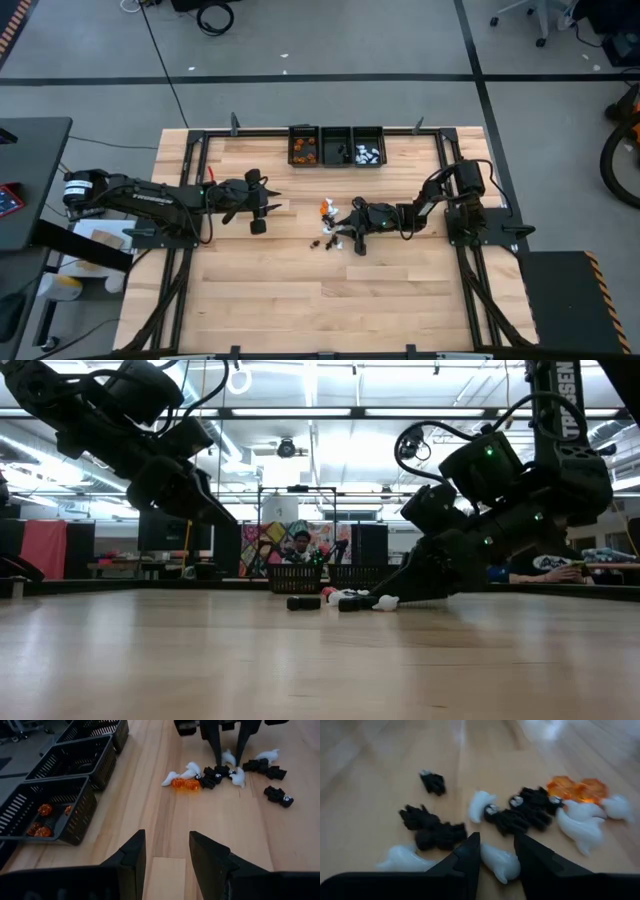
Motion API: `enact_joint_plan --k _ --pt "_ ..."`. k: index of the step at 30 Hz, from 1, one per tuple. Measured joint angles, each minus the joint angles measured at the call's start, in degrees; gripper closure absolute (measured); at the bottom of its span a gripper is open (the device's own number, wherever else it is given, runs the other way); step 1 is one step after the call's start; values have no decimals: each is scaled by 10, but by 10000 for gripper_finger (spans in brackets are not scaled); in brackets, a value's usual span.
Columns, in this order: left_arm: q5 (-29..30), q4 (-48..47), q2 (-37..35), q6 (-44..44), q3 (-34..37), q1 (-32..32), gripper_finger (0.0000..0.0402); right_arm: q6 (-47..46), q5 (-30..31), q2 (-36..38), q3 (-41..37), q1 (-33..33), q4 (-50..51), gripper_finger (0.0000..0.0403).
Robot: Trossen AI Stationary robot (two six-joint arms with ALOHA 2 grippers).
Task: Sort game pieces by color
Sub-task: Put the white game piece into the right black basket
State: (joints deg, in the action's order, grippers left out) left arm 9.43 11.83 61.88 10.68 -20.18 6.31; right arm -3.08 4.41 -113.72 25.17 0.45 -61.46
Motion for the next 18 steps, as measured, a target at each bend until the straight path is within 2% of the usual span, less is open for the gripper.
enact_joint_plan --k 10,18 --pt "0 -2 0 7 0 0 271 25 83 161 -3 -13 234 285" --pt "0 -29 0 6 0 0 271 38 93 247 11 -39 363 285"
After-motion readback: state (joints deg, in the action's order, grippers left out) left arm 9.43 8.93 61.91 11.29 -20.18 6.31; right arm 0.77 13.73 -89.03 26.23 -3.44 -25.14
